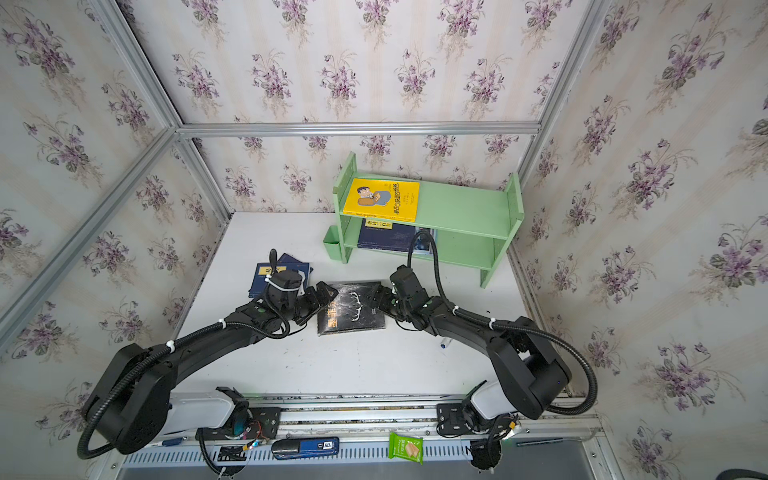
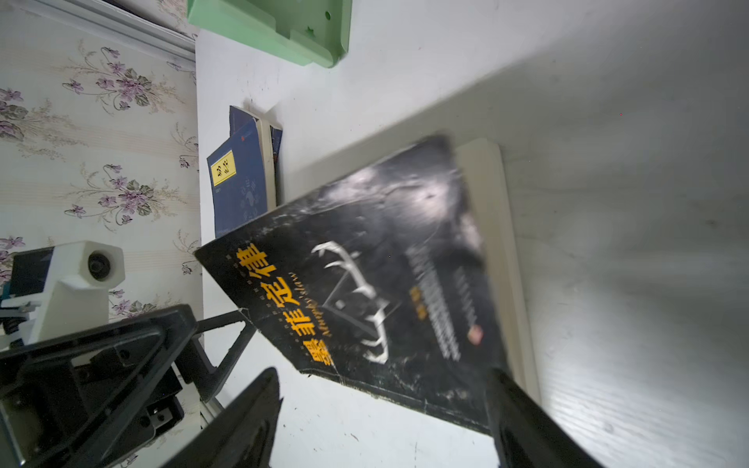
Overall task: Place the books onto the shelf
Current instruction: 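Grip the black book's edges with both grippers and slide it toward the shelf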
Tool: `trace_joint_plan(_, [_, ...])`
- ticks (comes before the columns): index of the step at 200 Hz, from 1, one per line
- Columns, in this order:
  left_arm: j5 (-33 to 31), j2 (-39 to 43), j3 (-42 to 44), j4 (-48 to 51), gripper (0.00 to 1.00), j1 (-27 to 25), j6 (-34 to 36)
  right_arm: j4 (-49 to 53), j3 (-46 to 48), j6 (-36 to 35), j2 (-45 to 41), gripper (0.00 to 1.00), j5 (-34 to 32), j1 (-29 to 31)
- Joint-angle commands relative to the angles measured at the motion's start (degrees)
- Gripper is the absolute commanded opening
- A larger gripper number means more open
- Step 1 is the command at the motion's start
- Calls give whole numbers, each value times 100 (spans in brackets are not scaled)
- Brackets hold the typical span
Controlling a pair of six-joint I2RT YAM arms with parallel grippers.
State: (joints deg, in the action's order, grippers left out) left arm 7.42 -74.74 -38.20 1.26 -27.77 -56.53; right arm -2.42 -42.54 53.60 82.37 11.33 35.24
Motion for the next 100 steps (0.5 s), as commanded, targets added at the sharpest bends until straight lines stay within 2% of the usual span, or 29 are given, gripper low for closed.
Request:
trace_joint_plan(1, [-507, 161, -22, 388, 99, 13, 228, 469, -50, -431, -122, 82, -302, -8])
trace_joint_plan(21, [-689, 361, 38, 662, 99, 73, 274, 900, -420, -821, -53, 82, -471, -13])
trace_joint_plan(37, [-653, 557, 187, 709, 99, 96, 204, 767, -661, -1208, 67, 82, -414, -9])
trace_joint_plan(64, [-97, 691, 466, 634, 99, 63, -78, 693, -1196, -1780, 534, 82, -302, -2])
trace_joint_plan(100, [299, 882, 749, 394, 99, -410, -450, 110, -1489, -2062, 1125, 84, -171, 0])
